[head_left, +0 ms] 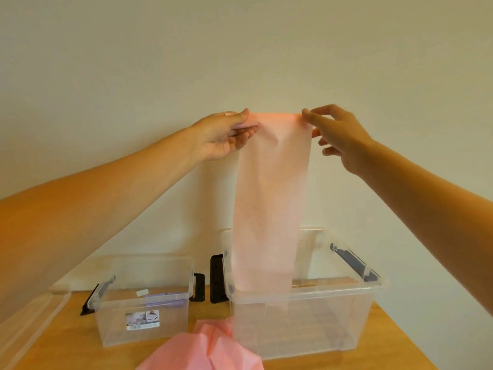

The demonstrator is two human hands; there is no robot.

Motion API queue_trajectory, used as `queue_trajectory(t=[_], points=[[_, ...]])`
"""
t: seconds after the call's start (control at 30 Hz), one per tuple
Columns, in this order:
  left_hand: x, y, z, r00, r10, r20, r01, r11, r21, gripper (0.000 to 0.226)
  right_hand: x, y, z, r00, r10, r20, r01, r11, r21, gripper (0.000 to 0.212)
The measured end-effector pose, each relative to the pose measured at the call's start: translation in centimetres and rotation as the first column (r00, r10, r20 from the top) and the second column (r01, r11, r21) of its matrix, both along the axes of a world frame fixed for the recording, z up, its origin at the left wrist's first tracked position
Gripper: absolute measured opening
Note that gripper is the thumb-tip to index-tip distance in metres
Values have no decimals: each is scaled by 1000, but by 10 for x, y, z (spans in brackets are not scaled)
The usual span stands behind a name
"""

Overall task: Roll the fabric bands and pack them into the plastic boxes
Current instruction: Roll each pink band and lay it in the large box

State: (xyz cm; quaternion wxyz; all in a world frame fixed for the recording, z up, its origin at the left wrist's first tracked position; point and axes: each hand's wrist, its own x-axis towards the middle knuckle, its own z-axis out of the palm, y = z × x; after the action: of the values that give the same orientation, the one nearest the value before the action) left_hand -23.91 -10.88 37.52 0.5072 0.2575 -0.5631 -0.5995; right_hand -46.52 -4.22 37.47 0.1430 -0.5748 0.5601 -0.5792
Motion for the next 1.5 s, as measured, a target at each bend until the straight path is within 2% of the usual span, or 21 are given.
queue_trajectory(t=[0.2,0.37,0.57,0.67,0.8,0.93,1.1,1.37,1.5], points=[[0,13,-18,996,-43,80,46,998,-30,14,-4,2,-15,988,154,7,-154,988,16,21],[11,39,-40,931,95,352,-33,983,-179,22,-1,24,-39,992,110,-67,-112,993,-36,20],[23,96,-99,891,107,442,-31,984,-176,31,9,74,-109,995,81,-54,-84,995,-56,16],[30,128,-146,889,74,451,-25,993,-114,35,14,105,-163,996,57,-64,-62,995,-81,11],[32,163,-214,903,60,426,-51,998,-34,26,25,148,-230,998,61,-9,-62,994,-86,7],[41,199,-264,917,-10,398,7,1000,9,18,36,184,-288,995,67,74,-60,994,-93,12],[47,234,-317,917,-97,388,73,995,74,19,43,219,-344,981,19,191,3,994,-113,21],[37,242,-354,912,-59,406,67,998,-4,17,45,243,-396,897,84,433,-48,995,-92,20],[35,239,-372,906,-90,413,104,994,-12,14,38,242,-409,892,156,424,-155,987,-37,27]])
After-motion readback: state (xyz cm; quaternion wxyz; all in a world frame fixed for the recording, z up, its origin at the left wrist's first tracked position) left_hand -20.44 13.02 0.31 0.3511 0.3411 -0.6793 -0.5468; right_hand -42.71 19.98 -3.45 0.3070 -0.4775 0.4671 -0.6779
